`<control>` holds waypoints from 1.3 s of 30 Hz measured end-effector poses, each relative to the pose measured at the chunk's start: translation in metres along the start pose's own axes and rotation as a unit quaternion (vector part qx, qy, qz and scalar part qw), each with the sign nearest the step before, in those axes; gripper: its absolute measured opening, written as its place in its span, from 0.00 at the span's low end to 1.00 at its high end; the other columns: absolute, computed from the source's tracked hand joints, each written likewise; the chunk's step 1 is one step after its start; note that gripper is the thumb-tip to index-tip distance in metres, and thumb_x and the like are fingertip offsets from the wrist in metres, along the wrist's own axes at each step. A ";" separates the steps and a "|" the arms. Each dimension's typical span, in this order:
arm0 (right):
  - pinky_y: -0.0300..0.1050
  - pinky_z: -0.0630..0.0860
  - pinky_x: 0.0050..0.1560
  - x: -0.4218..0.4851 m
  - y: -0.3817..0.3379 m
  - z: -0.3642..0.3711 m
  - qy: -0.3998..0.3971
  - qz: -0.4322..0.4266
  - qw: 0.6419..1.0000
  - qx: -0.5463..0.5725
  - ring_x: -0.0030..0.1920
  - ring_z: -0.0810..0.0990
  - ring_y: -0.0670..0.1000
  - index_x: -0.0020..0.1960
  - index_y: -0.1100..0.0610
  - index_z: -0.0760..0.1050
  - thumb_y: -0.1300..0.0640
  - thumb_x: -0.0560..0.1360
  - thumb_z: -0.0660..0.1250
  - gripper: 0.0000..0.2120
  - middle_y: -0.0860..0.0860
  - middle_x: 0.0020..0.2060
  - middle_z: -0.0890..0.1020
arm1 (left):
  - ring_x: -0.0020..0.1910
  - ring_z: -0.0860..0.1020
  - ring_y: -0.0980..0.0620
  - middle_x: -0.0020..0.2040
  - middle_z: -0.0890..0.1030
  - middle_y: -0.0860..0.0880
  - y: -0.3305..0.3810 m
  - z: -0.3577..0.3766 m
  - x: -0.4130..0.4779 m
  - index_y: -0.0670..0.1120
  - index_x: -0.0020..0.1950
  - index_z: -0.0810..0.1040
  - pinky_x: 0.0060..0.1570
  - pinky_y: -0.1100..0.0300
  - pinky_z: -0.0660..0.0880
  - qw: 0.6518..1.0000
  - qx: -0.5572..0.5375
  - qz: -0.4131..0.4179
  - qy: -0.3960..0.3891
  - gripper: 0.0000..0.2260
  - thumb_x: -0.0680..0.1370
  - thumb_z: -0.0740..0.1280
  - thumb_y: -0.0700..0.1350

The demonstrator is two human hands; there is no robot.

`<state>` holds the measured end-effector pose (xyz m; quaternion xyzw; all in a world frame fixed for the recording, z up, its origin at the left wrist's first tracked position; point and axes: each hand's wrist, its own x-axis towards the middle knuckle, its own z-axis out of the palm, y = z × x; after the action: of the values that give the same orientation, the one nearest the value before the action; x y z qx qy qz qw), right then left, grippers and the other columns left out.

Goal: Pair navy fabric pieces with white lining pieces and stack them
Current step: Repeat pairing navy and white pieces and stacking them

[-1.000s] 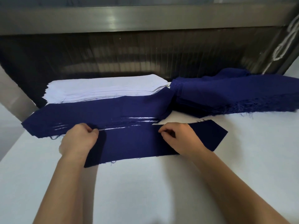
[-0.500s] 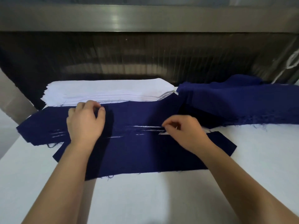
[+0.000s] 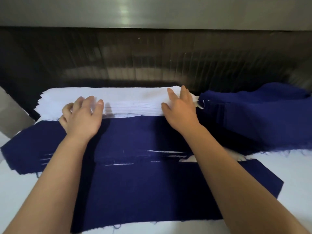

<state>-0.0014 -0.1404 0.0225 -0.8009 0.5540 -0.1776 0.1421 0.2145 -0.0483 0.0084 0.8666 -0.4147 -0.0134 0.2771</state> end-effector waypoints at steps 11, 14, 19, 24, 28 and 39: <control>0.56 0.38 0.72 0.000 0.006 0.025 0.005 0.005 0.992 -0.126 0.76 0.41 0.55 0.77 0.52 0.47 0.43 0.81 0.45 0.27 0.57 0.76 0.46 | 0.75 0.51 0.49 0.76 0.61 0.52 -0.001 0.009 0.001 0.48 0.72 0.67 0.68 0.49 0.49 0.999 0.038 0.022 -0.002 0.24 0.81 0.51 0.59; 0.59 0.37 0.71 -0.001 0.006 0.023 0.007 0.001 0.993 -0.118 0.76 0.41 0.53 0.77 0.54 0.47 0.45 0.81 0.47 0.28 0.51 0.77 0.45 | 0.73 0.53 0.47 0.75 0.63 0.52 0.001 0.007 0.000 0.46 0.69 0.70 0.67 0.48 0.50 0.999 0.024 0.019 0.017 0.22 0.81 0.54 0.57; 0.60 0.41 0.70 -0.005 0.003 0.013 0.041 0.001 0.996 -0.082 0.75 0.43 0.57 0.76 0.53 0.48 0.49 0.79 0.53 0.29 0.48 0.77 0.46 | 0.72 0.56 0.44 0.73 0.66 0.52 0.003 0.001 -0.002 0.45 0.69 0.71 0.66 0.47 0.52 0.996 -0.010 0.033 0.085 0.19 0.80 0.61 0.51; 0.52 0.58 0.64 -0.008 0.000 -0.008 0.146 -0.043 0.987 -0.052 0.65 0.69 0.55 0.69 0.54 0.68 0.56 0.79 0.56 0.19 0.49 0.71 0.67 | 0.68 0.60 0.44 0.67 0.74 0.52 0.005 -0.011 -0.006 0.45 0.64 0.77 0.62 0.50 0.54 0.986 -0.014 0.061 0.156 0.15 0.77 0.67 0.44; 0.47 0.65 0.53 -0.021 0.005 -0.024 0.189 -0.063 0.980 -0.019 0.55 0.77 0.56 0.55 0.58 0.79 0.59 0.80 0.56 0.13 0.50 0.60 0.78 | 0.65 0.64 0.44 0.59 0.80 0.51 0.005 -0.015 -0.025 0.46 0.55 0.82 0.58 0.53 0.54 0.975 -0.012 0.091 0.202 0.09 0.77 0.67 0.43; 0.43 0.78 0.44 -0.091 0.028 -0.040 0.167 -0.095 0.969 0.155 0.40 0.81 0.48 0.52 0.57 0.76 0.59 0.78 0.61 0.06 0.48 0.72 0.65 | 0.52 0.72 0.38 0.46 0.82 0.47 -0.015 -0.038 -0.092 0.44 0.45 0.83 0.52 0.46 0.59 0.950 0.015 0.228 0.214 0.08 0.73 0.66 0.33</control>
<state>-0.0720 -0.0660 0.0345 -0.7769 0.4570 -0.4054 0.1526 0.1742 0.0439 0.0140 0.7359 -0.5320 0.2420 0.3420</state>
